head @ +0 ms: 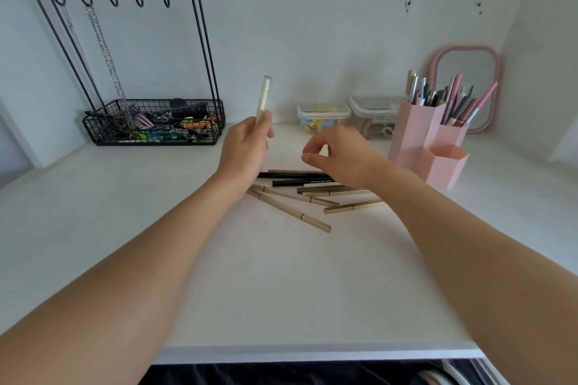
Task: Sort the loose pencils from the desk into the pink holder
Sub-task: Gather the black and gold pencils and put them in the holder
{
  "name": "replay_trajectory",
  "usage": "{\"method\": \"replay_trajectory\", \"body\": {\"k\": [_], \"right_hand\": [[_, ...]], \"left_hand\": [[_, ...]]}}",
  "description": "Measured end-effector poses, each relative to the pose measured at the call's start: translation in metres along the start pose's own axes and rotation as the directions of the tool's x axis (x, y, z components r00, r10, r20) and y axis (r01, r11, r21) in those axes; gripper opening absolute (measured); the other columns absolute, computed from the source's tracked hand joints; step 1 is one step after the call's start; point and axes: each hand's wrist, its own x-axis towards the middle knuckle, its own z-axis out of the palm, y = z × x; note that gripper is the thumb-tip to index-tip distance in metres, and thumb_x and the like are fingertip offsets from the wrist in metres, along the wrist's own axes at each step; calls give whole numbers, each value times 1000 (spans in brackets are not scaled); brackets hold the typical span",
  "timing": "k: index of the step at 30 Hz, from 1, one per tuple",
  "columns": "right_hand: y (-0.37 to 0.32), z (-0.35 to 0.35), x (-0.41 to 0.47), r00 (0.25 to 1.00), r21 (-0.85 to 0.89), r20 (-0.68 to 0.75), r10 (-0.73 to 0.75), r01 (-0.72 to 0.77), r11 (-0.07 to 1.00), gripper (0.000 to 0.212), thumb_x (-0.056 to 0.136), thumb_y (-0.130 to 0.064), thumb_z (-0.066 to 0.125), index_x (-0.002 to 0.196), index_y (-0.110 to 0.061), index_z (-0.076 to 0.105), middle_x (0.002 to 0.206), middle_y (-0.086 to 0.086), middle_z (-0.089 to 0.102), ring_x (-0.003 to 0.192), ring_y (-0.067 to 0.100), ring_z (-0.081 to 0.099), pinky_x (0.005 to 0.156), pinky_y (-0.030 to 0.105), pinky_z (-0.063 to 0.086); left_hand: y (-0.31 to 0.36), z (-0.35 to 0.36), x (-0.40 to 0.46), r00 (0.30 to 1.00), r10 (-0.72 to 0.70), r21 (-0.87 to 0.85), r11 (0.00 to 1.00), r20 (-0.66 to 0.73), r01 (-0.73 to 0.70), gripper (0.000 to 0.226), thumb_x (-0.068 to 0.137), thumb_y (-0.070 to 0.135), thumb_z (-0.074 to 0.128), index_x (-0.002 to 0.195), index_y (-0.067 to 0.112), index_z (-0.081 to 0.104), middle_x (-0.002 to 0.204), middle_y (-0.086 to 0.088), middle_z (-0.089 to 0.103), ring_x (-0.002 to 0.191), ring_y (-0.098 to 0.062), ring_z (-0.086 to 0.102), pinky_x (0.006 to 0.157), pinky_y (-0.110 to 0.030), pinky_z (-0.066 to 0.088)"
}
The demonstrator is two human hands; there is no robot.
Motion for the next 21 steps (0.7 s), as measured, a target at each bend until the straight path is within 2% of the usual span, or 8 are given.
{"method": "replay_trajectory", "body": {"k": [3, 5, 7, 10, 12, 15, 18, 21], "right_hand": [[8, -11, 0, 993, -22, 117, 34, -32, 999, 23, 94, -33, 63, 106, -18, 76, 102, -8, 71, 74, -2, 53, 63, 11, 36], [10, -13, 1, 981, -48, 188, 45, -36, 998, 23, 93, -32, 64, 106, -18, 77, 104, -5, 73, 86, 5, 61, 74, 19, 45], [11, -14, 1, 971, -61, 233, 53, -39, 997, 20, 92, -29, 66, 104, -18, 78, 105, -6, 74, 94, 10, 65, 83, 23, 48], [11, -14, -2, 965, -47, 258, 47, -36, 998, 16, 91, -22, 67, 102, -18, 78, 96, -9, 71, 79, 0, 59, 70, 13, 41], [12, -14, -2, 967, -34, 249, 45, -38, 999, 14, 91, -19, 68, 101, -19, 78, 90, -13, 67, 74, -4, 56, 66, 10, 37], [15, -13, 1, 967, 7, 246, 59, -63, 998, 10, 88, -19, 71, 95, -19, 79, 85, -16, 69, 80, -2, 61, 75, 16, 42], [17, -13, 2, 963, 43, 251, 93, -107, 993, 9, 86, -21, 74, 93, -16, 78, 83, -17, 67, 82, 2, 62, 73, 17, 43], [15, -14, 1, 955, 55, 277, 105, -124, 991, 10, 87, -20, 73, 95, -17, 77, 84, -17, 66, 85, 5, 62, 80, 21, 43]], "left_hand": [[0, -2, 0, 992, -125, -177, 977, -16, 120, 41, 107, 38, 42, 71, 18, 39, 48, 10, 27, 40, -9, 21, 40, -19, 21], [1, -3, 1, 989, -148, -202, 969, -25, 140, 41, 108, 36, 39, 72, 19, 37, 49, 10, 27, 42, -9, 21, 40, -20, 20], [-1, -3, 2, 987, -158, -203, 968, -30, 149, 40, 108, 36, 39, 73, 18, 38, 49, 9, 28, 43, -10, 22, 40, -21, 20], [-4, -3, 4, 986, -166, -196, 968, -26, 158, 40, 108, 37, 40, 74, 16, 43, 49, 9, 29, 43, -11, 23, 39, -21, 21], [-4, -3, 3, 986, -168, -197, 967, -14, 162, 39, 107, 37, 42, 74, 16, 44, 51, 8, 28, 44, -11, 23, 39, -21, 21], [-3, -2, 2, 984, -177, -192, 966, 1, 174, 38, 106, 38, 44, 74, 19, 40, 56, 5, 27, 45, -11, 22, 40, -21, 21], [-2, -2, 2, 984, -180, -185, 966, 6, 178, 37, 105, 39, 46, 74, 21, 37, 58, 4, 27, 47, -12, 22, 39, -21, 22], [-2, -2, 2, 983, -183, -175, 968, 11, 182, 37, 106, 37, 44, 75, 20, 38, 58, 3, 28, 47, -12, 23, 40, -21, 23]]}}
